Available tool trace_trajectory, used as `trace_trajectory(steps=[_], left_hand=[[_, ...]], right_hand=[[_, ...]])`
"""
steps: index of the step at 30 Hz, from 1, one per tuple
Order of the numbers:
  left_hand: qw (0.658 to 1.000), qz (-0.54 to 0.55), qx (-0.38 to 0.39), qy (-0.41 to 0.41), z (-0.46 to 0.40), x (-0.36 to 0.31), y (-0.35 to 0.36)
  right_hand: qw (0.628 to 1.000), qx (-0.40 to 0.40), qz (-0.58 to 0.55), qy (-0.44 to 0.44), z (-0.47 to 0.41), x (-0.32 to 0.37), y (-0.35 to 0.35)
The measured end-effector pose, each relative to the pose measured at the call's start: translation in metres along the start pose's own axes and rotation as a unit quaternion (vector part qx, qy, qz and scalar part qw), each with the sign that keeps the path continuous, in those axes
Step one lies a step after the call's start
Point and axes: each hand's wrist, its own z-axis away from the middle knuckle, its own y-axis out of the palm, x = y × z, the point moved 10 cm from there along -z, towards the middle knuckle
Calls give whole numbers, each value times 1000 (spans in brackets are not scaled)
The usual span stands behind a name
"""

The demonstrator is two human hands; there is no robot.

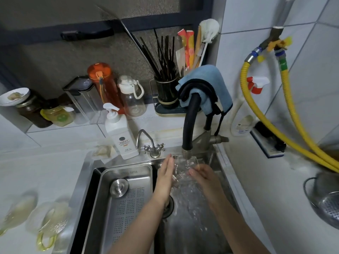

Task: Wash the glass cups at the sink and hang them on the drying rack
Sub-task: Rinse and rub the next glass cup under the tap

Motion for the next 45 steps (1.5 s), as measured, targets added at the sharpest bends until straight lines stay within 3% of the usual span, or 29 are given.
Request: trace_trajectory(steps=[3, 8, 14, 21, 24, 26, 29, 32, 35, 41, 45], left_hand=[[999, -4, 31, -9, 4, 6, 7], [998, 46, -18, -35, -2, 15, -8], [999, 40, 18, -15, 0, 16, 0], [999, 41, -15, -18, -7, 14, -4], [998, 56, 0, -38, -7, 25, 1], [994, 94, -18, -44, -8, 27, -4], [986, 139, -41, -79, -14, 34, -14], [986, 143, -21, -86, -13, 37, -11], [987, 131, -39, -80, -13, 39, -10], [984, 133, -82, -86, -17, 32, -13], [987, 112, -85, -79, -17, 30, -10]], right_hand=[[999, 32, 29, -15, -4, 8, 6], [987, 140, 64, -39, -4, 15, 24], [995, 92, 18, -24, -16, 18, 18], [984, 121, 121, -47, -20, 18, 28], [993, 90, 64, -32, -26, 21, 23], [993, 116, 29, -12, -26, 18, 30], [968, 209, 132, -37, -21, 5, 45], [968, 182, 164, -51, -25, 1, 38], [983, 154, 102, -27, -30, 0, 35], [957, 246, 150, 28, -23, -10, 55], [966, 234, 69, 87, -34, -13, 51]])
